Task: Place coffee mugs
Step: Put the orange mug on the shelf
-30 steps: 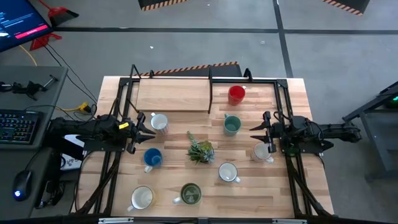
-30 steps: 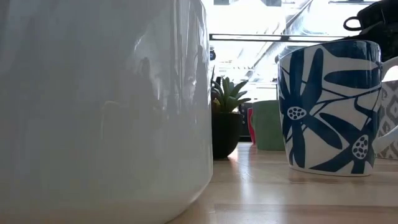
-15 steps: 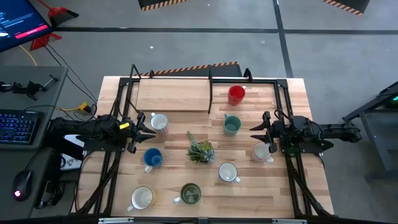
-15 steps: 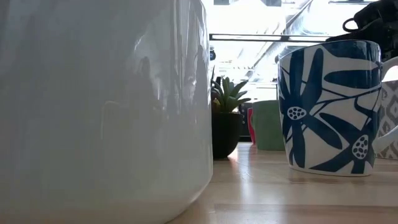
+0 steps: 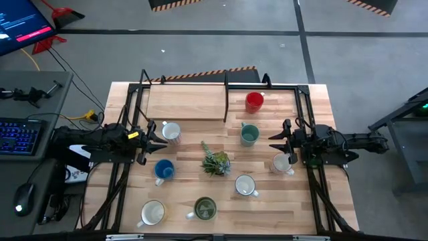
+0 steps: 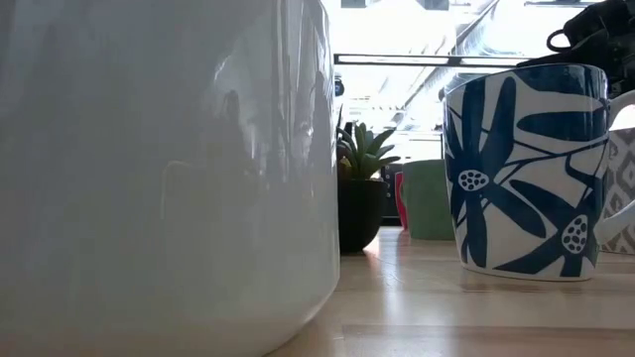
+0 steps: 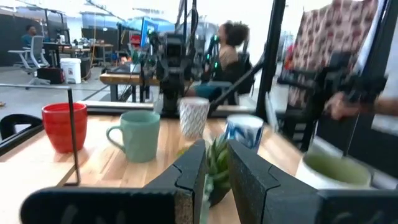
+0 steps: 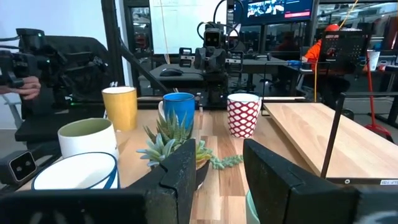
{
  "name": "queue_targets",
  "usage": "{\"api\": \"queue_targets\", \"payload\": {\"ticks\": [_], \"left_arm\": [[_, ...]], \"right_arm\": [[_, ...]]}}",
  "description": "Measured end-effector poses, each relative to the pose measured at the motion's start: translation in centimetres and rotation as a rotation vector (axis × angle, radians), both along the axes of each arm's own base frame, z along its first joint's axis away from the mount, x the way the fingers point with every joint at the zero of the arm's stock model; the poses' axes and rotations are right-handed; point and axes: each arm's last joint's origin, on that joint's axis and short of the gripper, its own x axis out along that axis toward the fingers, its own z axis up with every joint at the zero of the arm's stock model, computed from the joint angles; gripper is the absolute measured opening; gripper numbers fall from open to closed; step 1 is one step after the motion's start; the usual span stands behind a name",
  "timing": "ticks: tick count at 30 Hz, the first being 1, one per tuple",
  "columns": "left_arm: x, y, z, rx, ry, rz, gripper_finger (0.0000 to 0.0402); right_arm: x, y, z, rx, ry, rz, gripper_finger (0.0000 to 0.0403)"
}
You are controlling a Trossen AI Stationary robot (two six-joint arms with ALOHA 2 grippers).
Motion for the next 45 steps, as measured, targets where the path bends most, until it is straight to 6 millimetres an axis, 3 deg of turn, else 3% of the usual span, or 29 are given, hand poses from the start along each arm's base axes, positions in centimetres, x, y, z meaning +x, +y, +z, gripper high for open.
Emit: {"api": "queue_targets", "payload": {"ticks": [5,14,17,22,28,32,36,45], "left_arm": [[-0.1,0.0,1.0,-0.114,-0.094,-0.015,0.0058],[-0.2,0.2,1.4,-0.051,-0.148,0.055,0.0058],[-0.5,0.2,2.5,-0.054,-0.195,0.047,0.0058],[-1.3,0.3,5.3,-0.056,-0.211,0.046,0.0058],[-2.2,0.4,9.5,-0.039,-0.107,0.059,0.0058],[-2.9,0.4,12.8,-0.03,-0.139,0.062,0.0058],[-3.2,0.5,14.9,-0.031,-0.134,0.062,0.0058],[-2.6,0.4,17.5,0.002,-0.128,0.07,0.0058]], "right_arm": [[0.0,0.0,0.0,0.008,0.0,-0.015,0.0119],[-0.1,-0.2,0.7,0.096,-0.073,-0.044,0.0119],[-0.4,-0.2,2.4,0.166,-0.177,-0.039,0.0119],[-1.6,-0.2,6.1,0.154,-0.202,-0.031,0.0119],[-2.9,-0.3,11.0,0.172,-0.097,-0.057,0.0119],[-3.2,-0.3,14.5,0.167,-0.014,-0.069,0.0119],[-3.3,-0.3,17.4,0.131,0.016,-0.072,0.0119],[-3.3,-0.3,20.5,0.098,0.049,-0.074,0.0119]]}}
